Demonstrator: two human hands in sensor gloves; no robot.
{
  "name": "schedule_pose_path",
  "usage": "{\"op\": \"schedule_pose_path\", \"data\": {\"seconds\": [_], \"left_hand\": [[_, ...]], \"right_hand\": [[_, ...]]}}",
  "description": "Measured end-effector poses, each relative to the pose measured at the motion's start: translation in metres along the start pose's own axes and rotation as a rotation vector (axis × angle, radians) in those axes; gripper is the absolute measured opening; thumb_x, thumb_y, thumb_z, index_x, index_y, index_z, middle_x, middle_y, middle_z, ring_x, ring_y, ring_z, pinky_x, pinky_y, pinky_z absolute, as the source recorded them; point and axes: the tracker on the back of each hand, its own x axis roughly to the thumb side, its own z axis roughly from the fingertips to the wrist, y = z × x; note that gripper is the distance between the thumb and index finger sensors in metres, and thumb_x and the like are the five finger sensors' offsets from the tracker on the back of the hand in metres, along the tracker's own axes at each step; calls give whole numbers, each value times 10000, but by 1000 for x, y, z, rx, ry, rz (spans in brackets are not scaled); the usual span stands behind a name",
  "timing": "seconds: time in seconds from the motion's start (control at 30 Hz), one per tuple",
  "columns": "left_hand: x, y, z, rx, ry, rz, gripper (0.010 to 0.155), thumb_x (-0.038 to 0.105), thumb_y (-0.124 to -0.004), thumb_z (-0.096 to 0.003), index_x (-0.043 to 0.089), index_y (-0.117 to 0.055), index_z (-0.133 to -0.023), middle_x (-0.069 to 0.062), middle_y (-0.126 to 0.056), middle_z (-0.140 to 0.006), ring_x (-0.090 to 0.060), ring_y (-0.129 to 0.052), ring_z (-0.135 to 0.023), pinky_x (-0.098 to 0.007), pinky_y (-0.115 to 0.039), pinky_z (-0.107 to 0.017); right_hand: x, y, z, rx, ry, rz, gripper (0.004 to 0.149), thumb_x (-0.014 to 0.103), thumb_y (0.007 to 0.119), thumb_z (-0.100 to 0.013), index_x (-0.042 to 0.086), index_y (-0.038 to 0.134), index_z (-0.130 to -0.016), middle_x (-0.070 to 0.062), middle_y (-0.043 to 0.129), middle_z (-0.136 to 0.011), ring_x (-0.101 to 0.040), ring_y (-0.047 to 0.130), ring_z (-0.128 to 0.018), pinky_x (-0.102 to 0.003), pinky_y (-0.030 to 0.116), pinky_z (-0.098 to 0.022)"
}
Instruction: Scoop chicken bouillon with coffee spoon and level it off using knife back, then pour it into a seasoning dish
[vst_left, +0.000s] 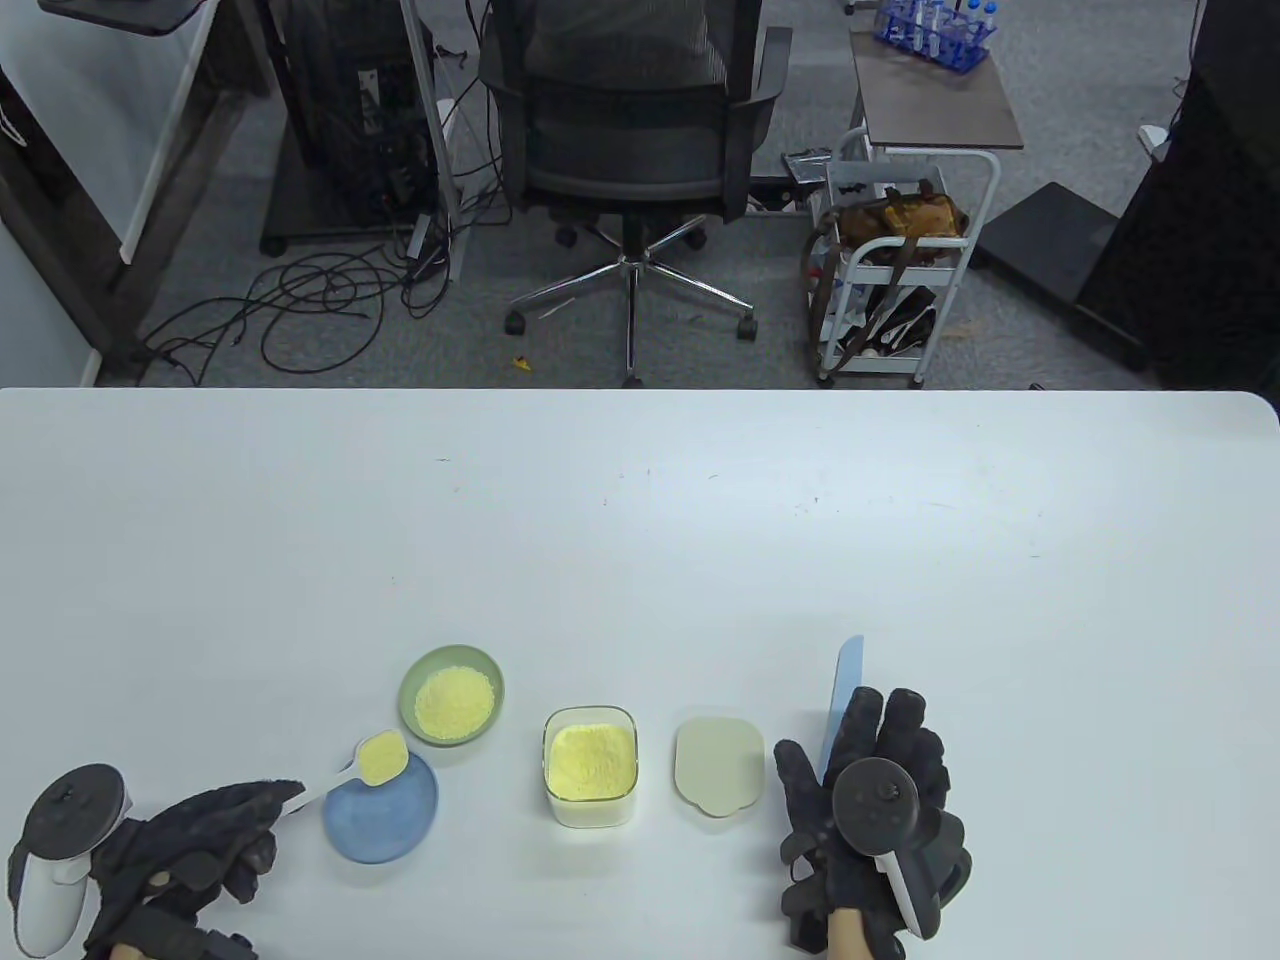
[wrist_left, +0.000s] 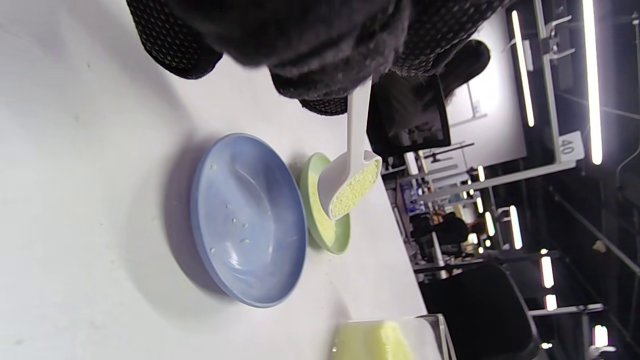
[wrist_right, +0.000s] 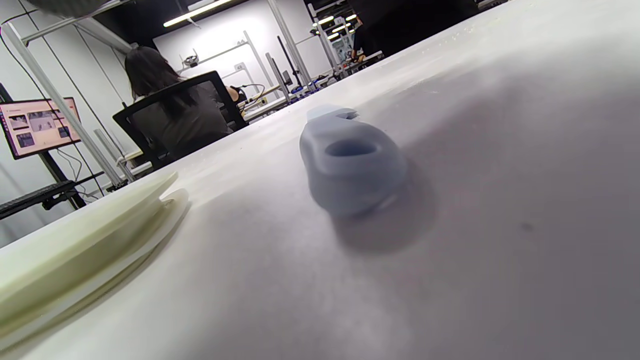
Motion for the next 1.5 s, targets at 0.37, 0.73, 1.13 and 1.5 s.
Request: {"op": "schedule_pose_path", "data": {"seconds": [0.37, 0.73, 1.13, 1.5], "left_hand": [[2, -2, 3, 67, 6, -102, 478, 324, -833, -416, 59, -860, -813, -97, -937, -431, -94, -916, -185, -501, -662, -591], [30, -18, -3, 30, -108, -51, 489, 318, -820, -427, 42, -840, -830, -93, -928, -450, -89, -910, -202, -500, -653, -601], [52, -66, -30, -109, -219, 215, 470, 342, -771, -448, -1, -860, -758, -53, -953, -331, -42, -891, -81, -428, -728, -546], [48, -87, -44, -172, -217, 248, 477, 352, -762, -447, -29, -863, -716, 49, -925, -154, 2, -830, 69, -356, -798, -454]], "right_hand": [[-1, 0, -1, 6, -4, -20, 818, 583, 669, -460, 263, 169, -1023, -57, -64, -1104, -513, 122, -1016, -673, 104, -718], [-2, -1, -1, 12, 0, -32, 815, 581, 668, -461, 262, 172, -1024, -56, -60, -1107, -512, 128, -1017, -674, 108, -718], [-1, 0, -1, 22, -12, -27, 813, 580, 668, -463, 262, 170, -1023, -54, -64, -1104, -512, 129, -1017, -674, 109, -718], [22, -5, 11, -5, -153, -102, 843, 605, 671, -456, 269, 146, -1024, -83, -60, -1109, -504, 163, -1013, -673, 116, -719]]}}
